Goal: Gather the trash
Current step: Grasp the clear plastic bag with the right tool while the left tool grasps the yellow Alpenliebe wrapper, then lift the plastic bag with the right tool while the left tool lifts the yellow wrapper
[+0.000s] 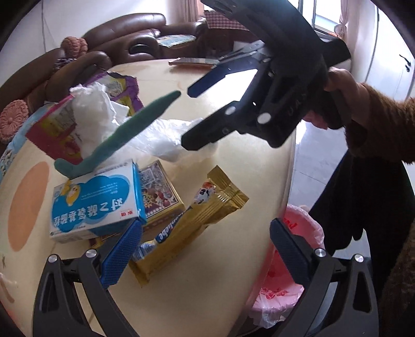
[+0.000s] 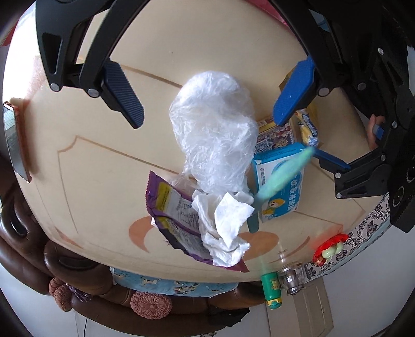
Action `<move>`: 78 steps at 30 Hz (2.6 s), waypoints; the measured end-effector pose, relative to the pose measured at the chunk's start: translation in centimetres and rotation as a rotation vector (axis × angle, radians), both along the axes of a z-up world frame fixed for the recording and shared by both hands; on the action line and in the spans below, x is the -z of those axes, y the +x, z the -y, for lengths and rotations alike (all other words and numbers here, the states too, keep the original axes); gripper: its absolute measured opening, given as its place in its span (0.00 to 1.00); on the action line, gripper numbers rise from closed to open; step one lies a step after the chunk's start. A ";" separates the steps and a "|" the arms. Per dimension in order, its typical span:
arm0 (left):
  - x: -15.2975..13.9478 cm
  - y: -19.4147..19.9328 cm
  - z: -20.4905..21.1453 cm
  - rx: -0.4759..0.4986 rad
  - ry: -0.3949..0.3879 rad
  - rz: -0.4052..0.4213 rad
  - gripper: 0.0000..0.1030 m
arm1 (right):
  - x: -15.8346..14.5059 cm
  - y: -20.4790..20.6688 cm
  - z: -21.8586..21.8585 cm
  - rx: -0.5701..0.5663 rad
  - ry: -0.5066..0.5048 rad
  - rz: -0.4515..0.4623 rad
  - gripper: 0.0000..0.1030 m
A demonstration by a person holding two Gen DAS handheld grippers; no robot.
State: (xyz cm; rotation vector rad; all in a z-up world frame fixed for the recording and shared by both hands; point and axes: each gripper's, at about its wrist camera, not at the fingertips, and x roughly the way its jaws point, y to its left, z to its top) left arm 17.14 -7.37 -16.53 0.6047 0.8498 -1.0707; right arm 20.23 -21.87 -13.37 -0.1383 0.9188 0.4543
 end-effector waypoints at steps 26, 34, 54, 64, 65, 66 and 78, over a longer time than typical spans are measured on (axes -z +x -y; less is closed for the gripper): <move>1.2 1.6 0.3 0.055 0.014 -0.063 0.45 | 2.8 1.8 -1.4 -0.040 -0.032 -0.062 0.56; 1.1 1.7 0.4 0.042 0.016 -0.075 0.31 | 2.8 1.2 -1.4 -0.035 -0.045 -0.062 0.41; 0.7 1.7 0.1 -0.004 0.010 -0.088 0.15 | 1.7 -0.6 -0.1 0.033 -0.046 -0.044 0.32; -0.1 2.2 -0.5 -0.034 -0.010 -0.082 0.15 | -0.5 -1.4 0.1 0.077 -0.102 0.016 0.31; -0.2 2.2 -0.6 -0.036 -0.009 -0.077 0.15 | -0.6 -1.6 0.1 0.082 -0.122 0.025 0.31; -0.2 2.2 -0.6 -0.038 -0.008 -0.073 0.15 | -0.8 -1.7 0.1 0.089 -0.139 0.033 0.31; -1.1 1.7 -1.6 -0.060 -0.014 -0.056 0.15 | -1.6 -2.5 1.2 0.168 -0.137 0.046 0.31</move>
